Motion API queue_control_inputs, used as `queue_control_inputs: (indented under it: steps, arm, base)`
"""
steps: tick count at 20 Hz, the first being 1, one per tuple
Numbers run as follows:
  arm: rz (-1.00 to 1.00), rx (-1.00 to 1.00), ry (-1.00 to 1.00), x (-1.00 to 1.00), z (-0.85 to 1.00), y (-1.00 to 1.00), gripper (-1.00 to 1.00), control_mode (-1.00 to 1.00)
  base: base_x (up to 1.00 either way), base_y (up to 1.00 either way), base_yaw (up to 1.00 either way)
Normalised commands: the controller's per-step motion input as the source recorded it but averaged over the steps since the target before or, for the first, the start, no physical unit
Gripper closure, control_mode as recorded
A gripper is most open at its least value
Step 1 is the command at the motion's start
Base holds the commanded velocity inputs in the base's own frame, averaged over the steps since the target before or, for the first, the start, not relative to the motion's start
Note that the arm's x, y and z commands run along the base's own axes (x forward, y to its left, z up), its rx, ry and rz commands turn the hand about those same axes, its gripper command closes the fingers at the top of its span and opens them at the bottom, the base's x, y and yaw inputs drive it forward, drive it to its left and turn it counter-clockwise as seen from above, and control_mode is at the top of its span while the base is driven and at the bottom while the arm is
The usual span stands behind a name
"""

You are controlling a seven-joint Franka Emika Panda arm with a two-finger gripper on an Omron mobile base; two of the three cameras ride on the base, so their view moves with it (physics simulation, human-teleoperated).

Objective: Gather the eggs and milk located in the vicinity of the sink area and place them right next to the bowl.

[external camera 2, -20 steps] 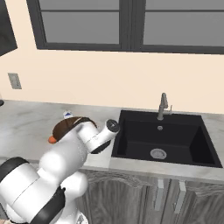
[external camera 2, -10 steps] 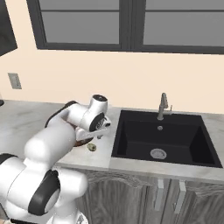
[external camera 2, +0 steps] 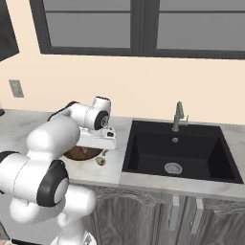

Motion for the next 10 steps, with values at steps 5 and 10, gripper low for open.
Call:
queue_control_inputs:
  steps: [5, 10]
  arm:
    - [-0.26, -0.11, -0.35, -0.98, -0.02, 0.22, -1.00, -1.00]
    - [-0.23, -0.22, -0.39, -0.58, 0.00, 0.39, -1.00, -1.00]
  base:
    - [0.00, 0.00, 0.00]
    - [0.00, 0.00, 0.00]
